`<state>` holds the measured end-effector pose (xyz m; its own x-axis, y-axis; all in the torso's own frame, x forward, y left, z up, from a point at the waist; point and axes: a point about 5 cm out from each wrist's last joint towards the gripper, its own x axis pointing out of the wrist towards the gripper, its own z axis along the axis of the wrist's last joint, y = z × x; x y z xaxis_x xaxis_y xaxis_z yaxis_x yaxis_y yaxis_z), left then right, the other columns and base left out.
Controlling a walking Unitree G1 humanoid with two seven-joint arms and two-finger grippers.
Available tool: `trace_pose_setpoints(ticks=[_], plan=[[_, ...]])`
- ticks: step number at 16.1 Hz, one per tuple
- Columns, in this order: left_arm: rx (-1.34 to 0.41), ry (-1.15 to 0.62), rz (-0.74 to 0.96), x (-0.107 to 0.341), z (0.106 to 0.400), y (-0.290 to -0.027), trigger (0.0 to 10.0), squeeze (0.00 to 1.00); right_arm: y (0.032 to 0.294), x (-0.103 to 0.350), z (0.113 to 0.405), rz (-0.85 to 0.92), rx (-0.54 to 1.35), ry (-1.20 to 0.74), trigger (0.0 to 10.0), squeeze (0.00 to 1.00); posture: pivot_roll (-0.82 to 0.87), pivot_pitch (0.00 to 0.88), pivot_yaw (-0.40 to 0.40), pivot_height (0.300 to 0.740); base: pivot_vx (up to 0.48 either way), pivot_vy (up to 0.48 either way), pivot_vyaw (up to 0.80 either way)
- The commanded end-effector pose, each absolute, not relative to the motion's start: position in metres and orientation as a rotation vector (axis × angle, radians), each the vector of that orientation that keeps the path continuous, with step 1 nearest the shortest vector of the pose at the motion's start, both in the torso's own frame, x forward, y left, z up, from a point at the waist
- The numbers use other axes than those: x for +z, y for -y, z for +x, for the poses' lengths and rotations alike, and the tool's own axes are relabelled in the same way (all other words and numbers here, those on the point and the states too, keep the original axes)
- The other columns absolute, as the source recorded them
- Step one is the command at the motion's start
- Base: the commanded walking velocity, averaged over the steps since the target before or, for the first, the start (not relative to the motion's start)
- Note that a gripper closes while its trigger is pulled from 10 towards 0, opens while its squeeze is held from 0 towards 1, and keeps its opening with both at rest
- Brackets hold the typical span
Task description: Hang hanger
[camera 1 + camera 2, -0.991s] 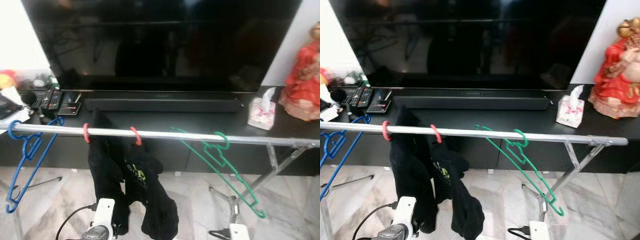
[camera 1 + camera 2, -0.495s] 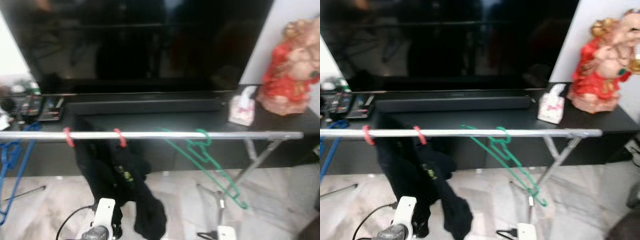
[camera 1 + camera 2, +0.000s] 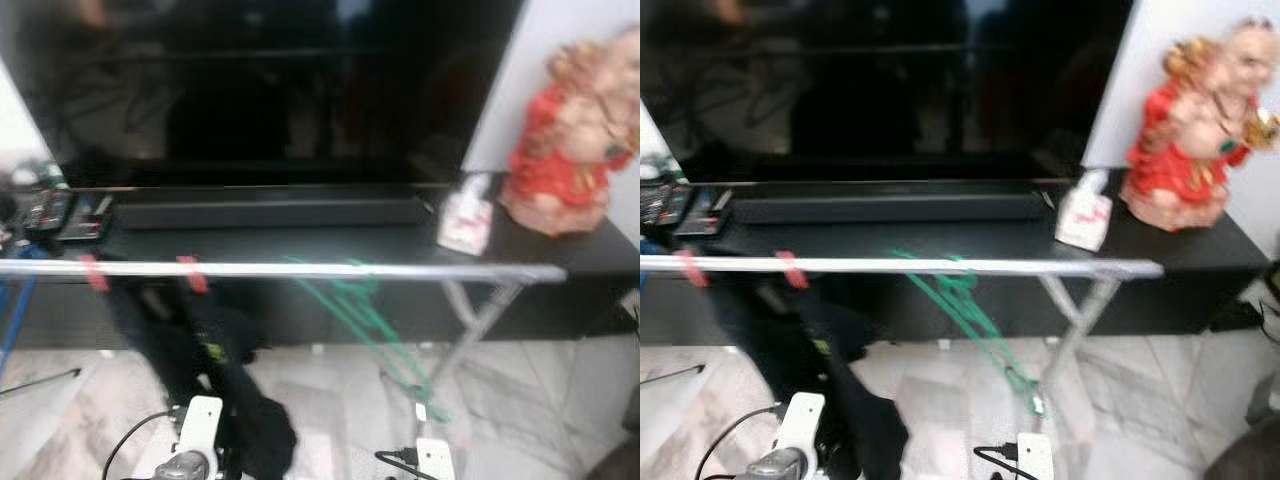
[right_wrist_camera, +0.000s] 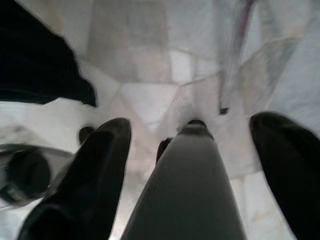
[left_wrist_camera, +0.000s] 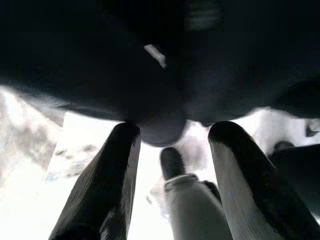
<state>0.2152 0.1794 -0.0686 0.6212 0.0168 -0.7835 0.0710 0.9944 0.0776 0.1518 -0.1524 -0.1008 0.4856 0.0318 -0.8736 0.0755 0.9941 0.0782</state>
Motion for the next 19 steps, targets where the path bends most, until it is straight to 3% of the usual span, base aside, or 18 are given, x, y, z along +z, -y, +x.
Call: trace_pose_setpoints(ticks=[1,5,7,10,16,18,19], plan=[[-0.048,-0.906,0.112,-0.071,0.212,-0.175,10.0,0.0,0.16,-0.1,0.152,0.104,-0.041,-1.067,10.0,0.0,-0.07,0.0,-0.02,0.74,0.0,0.0,0.0],[-0.032,-0.819,0.195,-0.066,0.217,-0.178,10.0,0.0,0.195,-0.1,0.143,0.101,-0.068,-1.062,10.0,0.0,-0.08,0.0,-0.004,0.74,0.0,0.0,0.0],[0.035,-0.73,0.21,-0.054,0.218,-0.222,10.0,0.0,0.205,-0.101,0.134,0.097,-0.076,-1.076,10.0,0.0,-0.08,0.0,-0.001,0.74,0.0,0.0,0.0],[0.033,-0.565,0.246,-0.04,0.225,-0.227,10.0,0.0,0.209,-0.103,0.124,0.094,-0.076,-1.095,10.0,0.0,-0.07,0.0,0.002,0.74,0.0,0.0,0.0],[0.033,-0.174,0.273,0.014,0.231,-0.229,10.0,0.0,0.174,-0.106,0.134,0.091,-0.031,-1.102,10.0,0.0,-0.06,0.0,0.005,0.74,0.0,0.0,0.0],[0.009,-0.155,0.265,0.021,0.227,-0.225,10.0,0.0,0.165,-0.105,0.138,0.094,-0.022,-1.099,10.0,0.0,-0.06,0.0,0.006,0.74,0.0,0.0,0.0],[-0.083,-0.192,0.268,0.021,0.214,-0.219,10.0,0.0,0.151,-0.104,0.143,0.101,-0.004,-1.097,10.0,0.0,-0.05,0.0,0.007,0.74,0.0,0.0,0.0]])
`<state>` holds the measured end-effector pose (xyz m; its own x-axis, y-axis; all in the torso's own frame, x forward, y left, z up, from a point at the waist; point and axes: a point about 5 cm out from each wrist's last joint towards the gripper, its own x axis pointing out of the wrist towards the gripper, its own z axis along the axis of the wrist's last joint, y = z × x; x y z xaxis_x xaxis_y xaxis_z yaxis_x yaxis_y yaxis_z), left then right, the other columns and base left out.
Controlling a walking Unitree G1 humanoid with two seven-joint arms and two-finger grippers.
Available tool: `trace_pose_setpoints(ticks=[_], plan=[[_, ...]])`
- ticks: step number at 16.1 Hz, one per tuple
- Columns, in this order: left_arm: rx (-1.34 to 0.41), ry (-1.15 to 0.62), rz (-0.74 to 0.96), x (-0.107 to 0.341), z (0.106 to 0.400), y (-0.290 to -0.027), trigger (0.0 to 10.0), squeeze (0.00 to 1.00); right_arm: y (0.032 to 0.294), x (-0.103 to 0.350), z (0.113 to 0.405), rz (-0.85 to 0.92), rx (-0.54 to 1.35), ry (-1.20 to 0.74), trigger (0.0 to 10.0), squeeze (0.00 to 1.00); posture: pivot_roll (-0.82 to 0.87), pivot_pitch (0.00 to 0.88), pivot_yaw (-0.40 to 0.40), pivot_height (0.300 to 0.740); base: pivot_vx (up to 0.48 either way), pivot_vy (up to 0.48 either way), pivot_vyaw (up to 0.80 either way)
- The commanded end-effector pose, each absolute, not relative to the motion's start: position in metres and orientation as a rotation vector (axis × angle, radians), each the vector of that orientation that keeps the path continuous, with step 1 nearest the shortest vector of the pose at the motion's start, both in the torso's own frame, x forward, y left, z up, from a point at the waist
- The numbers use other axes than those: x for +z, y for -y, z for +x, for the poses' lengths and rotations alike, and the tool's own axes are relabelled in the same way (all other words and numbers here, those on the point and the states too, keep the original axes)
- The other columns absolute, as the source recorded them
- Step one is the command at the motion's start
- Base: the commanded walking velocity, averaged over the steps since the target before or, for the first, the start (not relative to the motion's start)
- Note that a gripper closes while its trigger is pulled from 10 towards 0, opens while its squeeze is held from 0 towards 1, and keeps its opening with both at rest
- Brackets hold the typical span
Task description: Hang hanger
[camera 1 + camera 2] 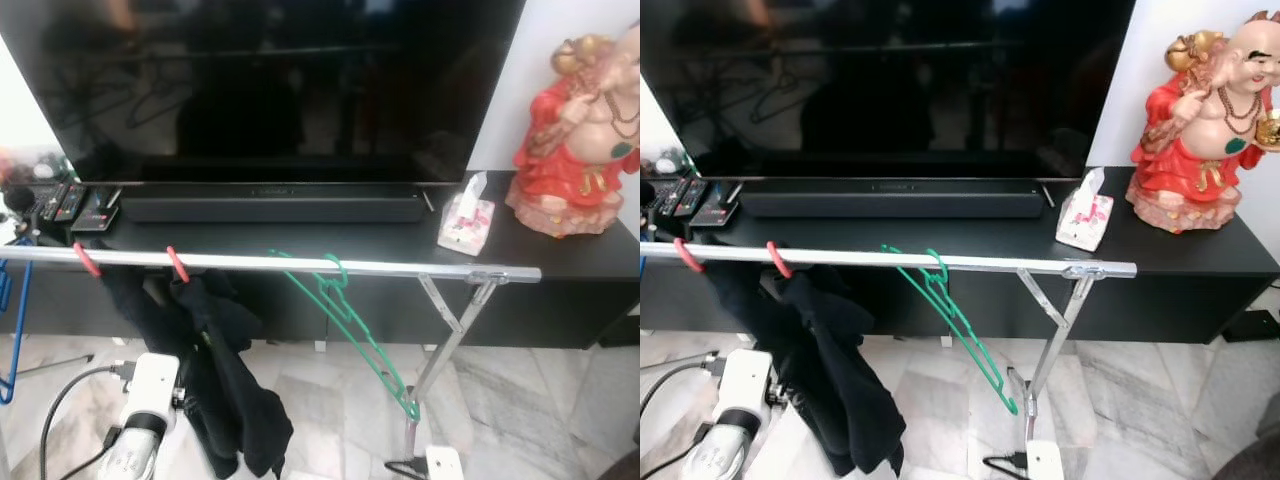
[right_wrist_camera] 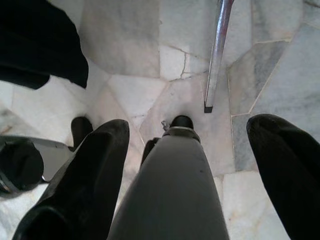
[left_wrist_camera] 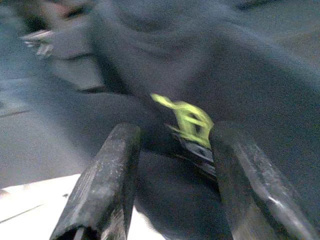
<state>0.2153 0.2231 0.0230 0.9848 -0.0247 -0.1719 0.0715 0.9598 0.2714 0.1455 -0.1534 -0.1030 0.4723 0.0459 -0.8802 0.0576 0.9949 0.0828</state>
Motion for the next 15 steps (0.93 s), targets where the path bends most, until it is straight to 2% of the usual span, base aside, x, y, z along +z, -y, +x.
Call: trace_pose_setpoints(ticks=[1,3,5,9,13,15], plan=[[-0.106,-0.221,0.264,0.019,0.207,-0.219,10.0,0.0,0.144,-0.103,0.146,0.104,0.007,-1.097,10.0,0.0,-0.05,0.0,0.007,0.74,0.0,0.0,0.0],[-0.088,-0.203,0.257,0.025,0.203,-0.222,10.0,0.0,0.139,-0.103,0.148,0.104,0.011,-1.095,10.0,0.0,-0.05,0.0,0.006,0.74,0.0,0.0,0.0],[-0.07,-0.123,0.249,0.052,0.21,-0.221,10.0,0.0,0.138,-0.102,0.149,0.101,0.013,-1.094,10.0,0.0,-0.04,0.0,0.004,0.74,0.0,0.0,0.0],[-0.091,0.001,0.226,0.094,0.228,-0.207,10.0,0.0,0.16,-0.103,0.146,0.092,-0.008,-1.088,10.0,0.0,-0.04,0.0,0.006,0.74,0.0,0.0,0.0],[-0.141,-0.08,0.079,0.103,0.246,-0.2,10.0,0.0,0.194,-0.102,0.137,0.073,-0.029,-1.091,10.0,0.0,-0.04,0.0,0.003,0.74,0.0,0.0,0.0],[-0.114,-0.206,0.121,0.096,0.255,-0.204,10.0,0.0,0.198,-0.102,0.136,0.072,-0.033,-1.092,10.0,0.0,-0.04,0.0,0.004,0.74,0.0,0.0,0.0]])
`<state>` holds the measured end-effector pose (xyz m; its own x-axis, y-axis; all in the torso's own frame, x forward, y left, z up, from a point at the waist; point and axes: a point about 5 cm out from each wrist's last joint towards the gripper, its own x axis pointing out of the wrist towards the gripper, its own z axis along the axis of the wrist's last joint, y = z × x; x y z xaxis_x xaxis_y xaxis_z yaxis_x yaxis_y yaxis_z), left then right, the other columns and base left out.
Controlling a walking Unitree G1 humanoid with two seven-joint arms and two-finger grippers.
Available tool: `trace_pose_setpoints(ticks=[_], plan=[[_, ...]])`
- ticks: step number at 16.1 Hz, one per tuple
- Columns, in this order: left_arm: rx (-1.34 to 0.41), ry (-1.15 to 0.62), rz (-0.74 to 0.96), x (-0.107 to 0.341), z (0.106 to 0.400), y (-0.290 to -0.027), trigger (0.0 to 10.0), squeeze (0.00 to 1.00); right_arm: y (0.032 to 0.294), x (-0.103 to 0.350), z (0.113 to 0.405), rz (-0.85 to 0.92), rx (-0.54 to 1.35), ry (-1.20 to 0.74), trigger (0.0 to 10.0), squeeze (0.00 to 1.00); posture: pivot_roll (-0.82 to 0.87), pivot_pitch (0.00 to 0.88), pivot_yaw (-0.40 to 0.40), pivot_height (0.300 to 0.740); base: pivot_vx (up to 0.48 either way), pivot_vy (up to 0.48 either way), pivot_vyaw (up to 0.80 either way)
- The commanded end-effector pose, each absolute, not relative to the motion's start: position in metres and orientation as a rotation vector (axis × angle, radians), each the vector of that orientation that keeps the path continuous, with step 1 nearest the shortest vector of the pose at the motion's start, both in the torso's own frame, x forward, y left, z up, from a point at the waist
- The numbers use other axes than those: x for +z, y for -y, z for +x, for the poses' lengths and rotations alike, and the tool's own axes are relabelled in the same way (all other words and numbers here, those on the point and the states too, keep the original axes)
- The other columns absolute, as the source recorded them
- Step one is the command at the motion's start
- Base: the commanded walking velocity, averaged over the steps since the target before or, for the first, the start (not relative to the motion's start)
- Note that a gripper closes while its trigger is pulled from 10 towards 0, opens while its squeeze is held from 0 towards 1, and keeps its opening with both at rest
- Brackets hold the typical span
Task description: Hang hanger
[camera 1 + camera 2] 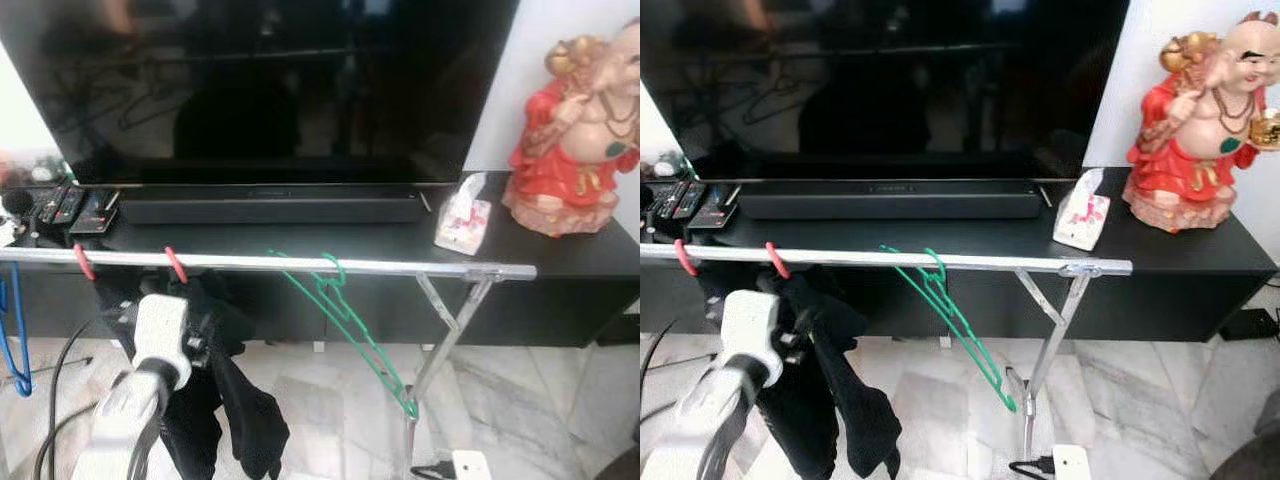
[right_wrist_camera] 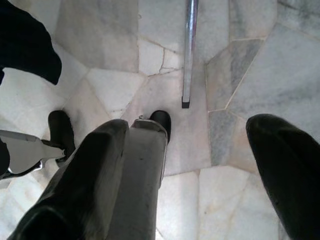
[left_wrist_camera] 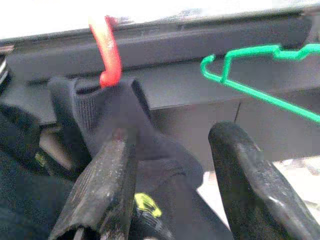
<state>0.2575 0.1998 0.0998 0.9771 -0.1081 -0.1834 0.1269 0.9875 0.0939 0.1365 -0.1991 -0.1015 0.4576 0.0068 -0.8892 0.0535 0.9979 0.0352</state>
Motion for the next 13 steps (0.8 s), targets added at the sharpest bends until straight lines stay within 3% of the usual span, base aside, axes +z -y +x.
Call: trace_pose_setpoints(ticks=[1,2,3,4,8,9,10,13], plan=[[-0.061,-0.256,0.084,0.095,0.261,-0.205,10.0,0.0,0.198,-0.102,0.135,0.074,-0.032,-1.093,10.0,0.0,-0.04,0.0,0.004,0.74,0.0,0.0,0.0],[-0.059,-0.267,0.057,0.096,0.264,-0.201,10.0,0.0,0.194,-0.103,0.135,0.076,-0.029,-1.095,10.0,0.0,-0.04,0.0,0.004,0.74,0.0,0.0,0.0],[-0.074,-0.285,0.038,0.098,0.265,-0.197,10.0,0.27,0.188,-0.104,0.135,0.079,-0.023,-1.098,10.0,0.0,-0.05,0.0,0.003,0.74,0.0,0.0,0.0],[-0.087,-0.331,0.033,0.099,0.267,-0.192,10.0,1.0,0.175,-0.105,0.137,0.085,-0.01,-1.099,10.0,0.0,-0.05,0.0,0.003,0.74,0.0,0.0,0.0],[-0.036,-0.442,0.0,0.096,0.272,-0.191,10.0,1.0,0.14,-0.103,0.146,0.102,0.027,-1.088,10.0,0.0,-0.05,0.0,0.001,0.74,0.0,0.0,0.0],[-0.037,-0.448,0.0,0.095,0.273,-0.19,10.0,0.13,0.136,-0.103,0.147,0.104,0.032,-1.087,10.0,0.0,-0.05,0.0,0.001,0.74,0.0,0.0,0.0],[-0.035,-0.454,-0.001,0.095,0.275,-0.19,10.0,0.0,0.132,-0.102,0.148,0.105,0.035,-1.085,10.0,0.0,-0.05,0.0,0.0,0.74,0.0,0.0,0.0],[0.008,-0.452,0.023,0.095,0.29,-0.188,10.0,0.0,0.118,-0.096,0.163,0.111,0.047,-1.064,10.0,0.0,-0.06,0.0,-0.003,0.74,0.0,0.0,0.0]])
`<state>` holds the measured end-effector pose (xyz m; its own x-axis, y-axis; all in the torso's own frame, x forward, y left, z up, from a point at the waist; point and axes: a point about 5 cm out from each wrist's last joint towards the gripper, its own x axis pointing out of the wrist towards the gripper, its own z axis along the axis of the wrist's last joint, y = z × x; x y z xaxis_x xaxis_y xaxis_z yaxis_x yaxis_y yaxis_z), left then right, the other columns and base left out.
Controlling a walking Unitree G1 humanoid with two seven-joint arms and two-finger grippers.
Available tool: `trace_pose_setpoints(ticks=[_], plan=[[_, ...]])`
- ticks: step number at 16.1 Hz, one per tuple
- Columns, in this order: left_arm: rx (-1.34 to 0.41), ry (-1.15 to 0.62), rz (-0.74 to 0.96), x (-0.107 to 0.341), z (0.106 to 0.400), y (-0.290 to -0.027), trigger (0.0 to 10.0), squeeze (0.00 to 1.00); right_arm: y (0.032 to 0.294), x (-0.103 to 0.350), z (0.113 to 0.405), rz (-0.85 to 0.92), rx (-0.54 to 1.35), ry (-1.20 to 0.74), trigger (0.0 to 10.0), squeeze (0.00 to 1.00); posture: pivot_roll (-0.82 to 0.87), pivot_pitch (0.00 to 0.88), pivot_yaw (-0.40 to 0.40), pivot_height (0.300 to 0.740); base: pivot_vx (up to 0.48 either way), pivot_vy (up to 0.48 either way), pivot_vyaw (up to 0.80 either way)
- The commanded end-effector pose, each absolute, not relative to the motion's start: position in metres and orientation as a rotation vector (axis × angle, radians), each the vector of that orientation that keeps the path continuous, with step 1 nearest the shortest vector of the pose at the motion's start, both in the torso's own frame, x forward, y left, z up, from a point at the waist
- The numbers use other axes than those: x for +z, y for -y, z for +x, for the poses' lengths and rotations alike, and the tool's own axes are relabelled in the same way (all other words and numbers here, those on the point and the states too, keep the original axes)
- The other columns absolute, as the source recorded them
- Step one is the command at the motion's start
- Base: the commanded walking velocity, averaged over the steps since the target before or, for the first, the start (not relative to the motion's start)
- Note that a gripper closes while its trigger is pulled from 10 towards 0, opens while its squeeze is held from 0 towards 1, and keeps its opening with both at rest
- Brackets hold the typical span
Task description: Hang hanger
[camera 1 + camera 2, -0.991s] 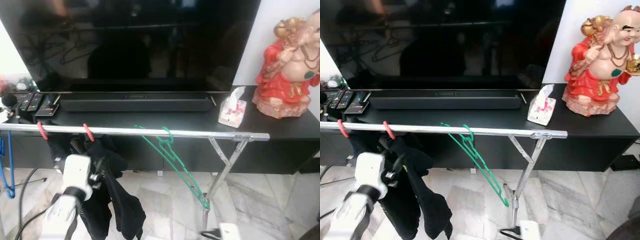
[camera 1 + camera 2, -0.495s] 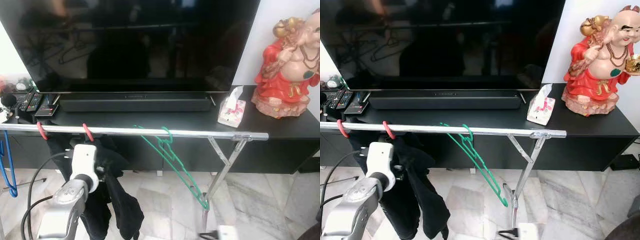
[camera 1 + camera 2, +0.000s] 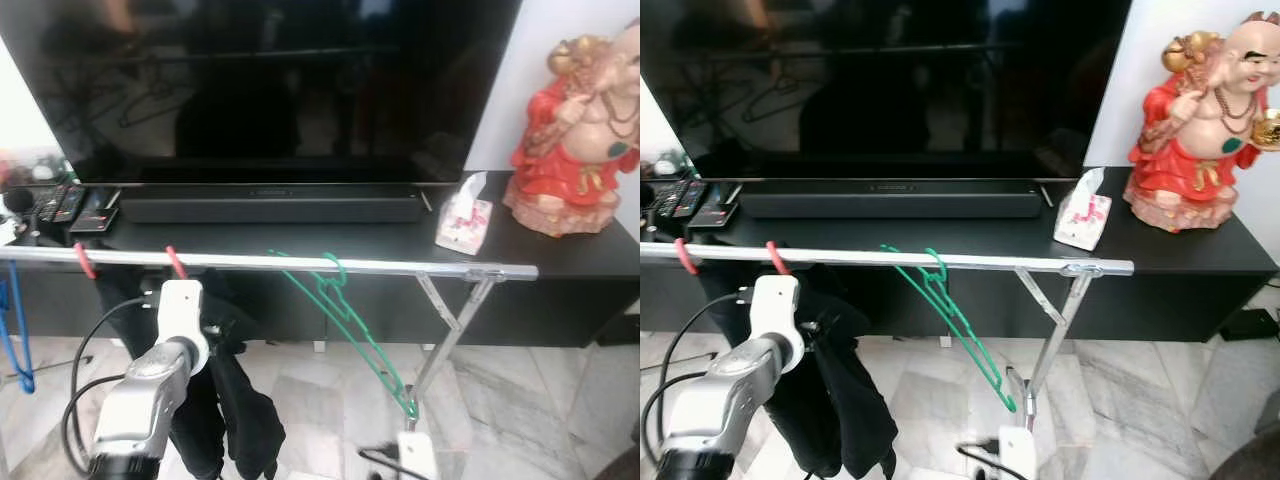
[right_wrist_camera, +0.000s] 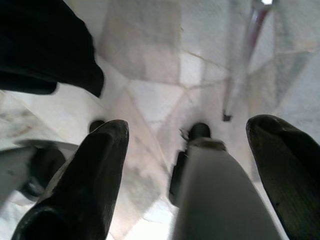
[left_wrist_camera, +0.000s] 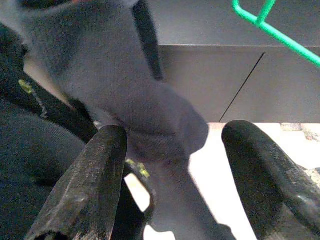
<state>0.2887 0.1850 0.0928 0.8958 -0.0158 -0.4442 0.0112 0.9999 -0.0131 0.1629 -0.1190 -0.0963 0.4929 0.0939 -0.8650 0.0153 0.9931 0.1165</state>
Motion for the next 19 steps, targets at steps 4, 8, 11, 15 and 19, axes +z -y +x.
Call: trace_pose_setpoints(ticks=[4,8,11,15,19], plan=[[0.071,-0.432,0.047,0.093,0.305,-0.188,10.0,0.0,0.118,-0.093,0.172,0.116,0.049,-1.052,10.0,0.0,-0.06,0.0,-0.009,0.74,0.0,0.0,0.0],[0.104,-0.418,0.074,0.09,0.315,-0.193,10.0,0.0,0.146,-0.091,0.176,0.11,0.028,-1.035,10.0,0.0,-0.06,0.0,-0.01,0.74,0.0,0.0,0.0],[0.127,-0.406,0.124,0.084,0.314,-0.198,10.0,0.0,0.18,-0.092,0.167,0.1,0.005,-1.037,10.0,0.0,-0.06,0.0,-0.009,0.74,0.0,0.0,0.0],[0.126,-0.407,0.156,0.079,0.309,-0.2,10.0,0.0,0.203,-0.095,0.152,0.096,-0.006,-1.054,10.0,0.0,-0.06,0.0,-0.009,0.74,0.0,0.0,0.0],[0.095,-0.392,0.151,0.076,0.309,-0.198,0.0,0.0,0.186,-0.101,0.142,0.103,0.013,-1.077,10.0,0.0,-0.06,0.0,-0.009,0.74,0.0,0.0,0.0]])
